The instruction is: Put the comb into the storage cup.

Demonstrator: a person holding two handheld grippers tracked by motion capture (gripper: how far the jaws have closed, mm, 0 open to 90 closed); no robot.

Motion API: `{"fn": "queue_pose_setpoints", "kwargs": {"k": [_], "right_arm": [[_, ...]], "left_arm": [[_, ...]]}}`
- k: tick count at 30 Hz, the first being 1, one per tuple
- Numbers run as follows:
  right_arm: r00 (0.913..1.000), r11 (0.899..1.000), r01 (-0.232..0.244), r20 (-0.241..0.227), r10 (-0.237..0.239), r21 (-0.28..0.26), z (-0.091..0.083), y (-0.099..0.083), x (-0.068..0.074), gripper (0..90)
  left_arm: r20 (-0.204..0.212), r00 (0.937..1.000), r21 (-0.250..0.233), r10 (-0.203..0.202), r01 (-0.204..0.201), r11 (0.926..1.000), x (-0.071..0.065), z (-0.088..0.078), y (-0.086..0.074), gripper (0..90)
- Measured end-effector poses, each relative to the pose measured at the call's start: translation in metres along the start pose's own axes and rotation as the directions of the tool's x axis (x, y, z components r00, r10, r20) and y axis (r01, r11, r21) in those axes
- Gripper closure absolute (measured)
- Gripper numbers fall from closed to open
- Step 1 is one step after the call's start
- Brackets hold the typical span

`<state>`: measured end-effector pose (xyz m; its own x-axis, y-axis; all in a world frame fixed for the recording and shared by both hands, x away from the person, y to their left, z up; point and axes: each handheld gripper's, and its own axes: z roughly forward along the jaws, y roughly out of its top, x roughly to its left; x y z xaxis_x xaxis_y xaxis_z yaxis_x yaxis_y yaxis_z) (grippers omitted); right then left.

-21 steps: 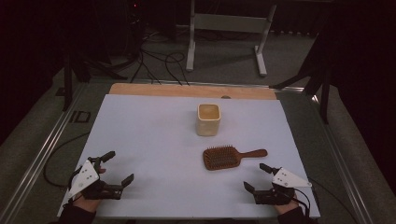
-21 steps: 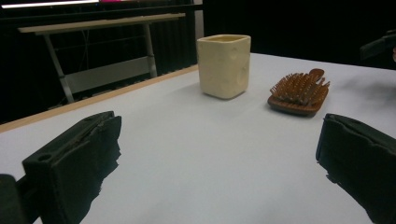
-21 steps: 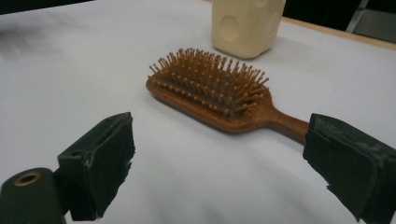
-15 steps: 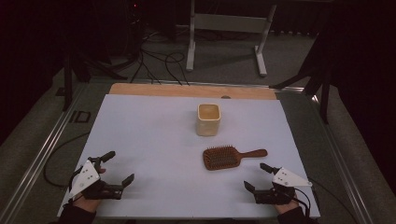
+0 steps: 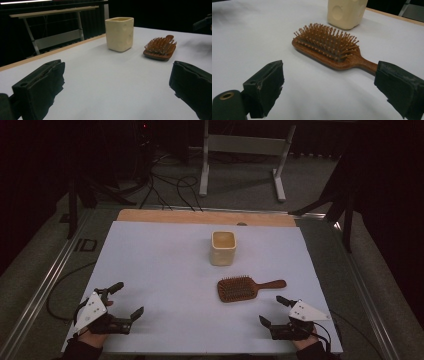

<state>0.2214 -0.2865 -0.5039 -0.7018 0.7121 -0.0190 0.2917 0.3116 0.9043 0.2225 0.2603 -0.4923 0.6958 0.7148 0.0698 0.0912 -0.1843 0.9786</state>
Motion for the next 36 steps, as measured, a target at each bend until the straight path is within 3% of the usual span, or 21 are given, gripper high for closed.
{"fn": "queue_pose_setpoints", "kwargs": {"k": [10,20,36], "right_arm": [[1.0000,1.000,0.007,-0.006,-0.007,0.002,0.001,0.004,0.000,8.9],[0.9995,1.000,0.017,-0.027,-0.017,0.014,0.001,0.009,0.003,8.9],[0.9982,1.000,0.023,-0.054,-0.023,-0.011,-0.006,0.040,0.002,8.8]], "left_arm": [[0.007,0.9999,-0.014,-0.012,0.012,0.9998,0.002,-0.001,0.000,0.0],[-0.001,1.0000,-0.008,0.002,-0.002,1.0000,-0.001,-0.004,0.001,0.0],[-0.009,1.0000,-0.014,-0.002,0.002,0.9999,-0.001,-0.007,0.001,0.0]]}}
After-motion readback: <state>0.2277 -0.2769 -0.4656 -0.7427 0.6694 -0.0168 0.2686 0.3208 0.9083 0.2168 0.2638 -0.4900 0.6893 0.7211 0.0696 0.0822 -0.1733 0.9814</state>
